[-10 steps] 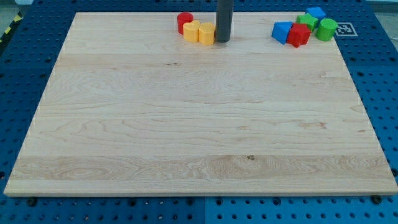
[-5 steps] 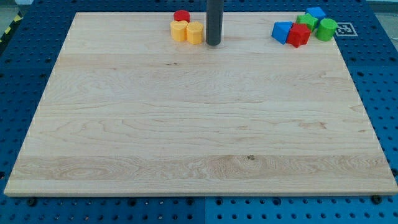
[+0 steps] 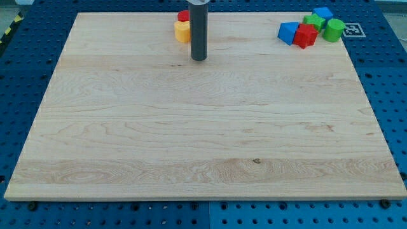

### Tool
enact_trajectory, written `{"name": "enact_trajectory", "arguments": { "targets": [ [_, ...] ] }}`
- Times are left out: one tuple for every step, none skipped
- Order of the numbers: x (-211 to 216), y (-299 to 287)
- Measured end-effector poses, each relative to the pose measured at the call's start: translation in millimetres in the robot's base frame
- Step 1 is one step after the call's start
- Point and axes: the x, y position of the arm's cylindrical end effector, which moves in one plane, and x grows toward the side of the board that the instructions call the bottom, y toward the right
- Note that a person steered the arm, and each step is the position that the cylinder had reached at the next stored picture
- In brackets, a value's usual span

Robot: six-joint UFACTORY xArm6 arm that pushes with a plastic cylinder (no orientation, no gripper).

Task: Move yellow hexagon right to the yellow heart

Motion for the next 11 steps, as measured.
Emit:
{"name": "enact_trajectory", "arguments": {
  "targets": [
    [-17, 0],
    [-29, 0],
    [-30, 0],
    [-35, 0],
    [-41, 0],
    [-42, 0],
    [-42, 0],
    [-32, 4],
    [13, 28],
    [73, 61],
    [130, 91]
  ]
}}
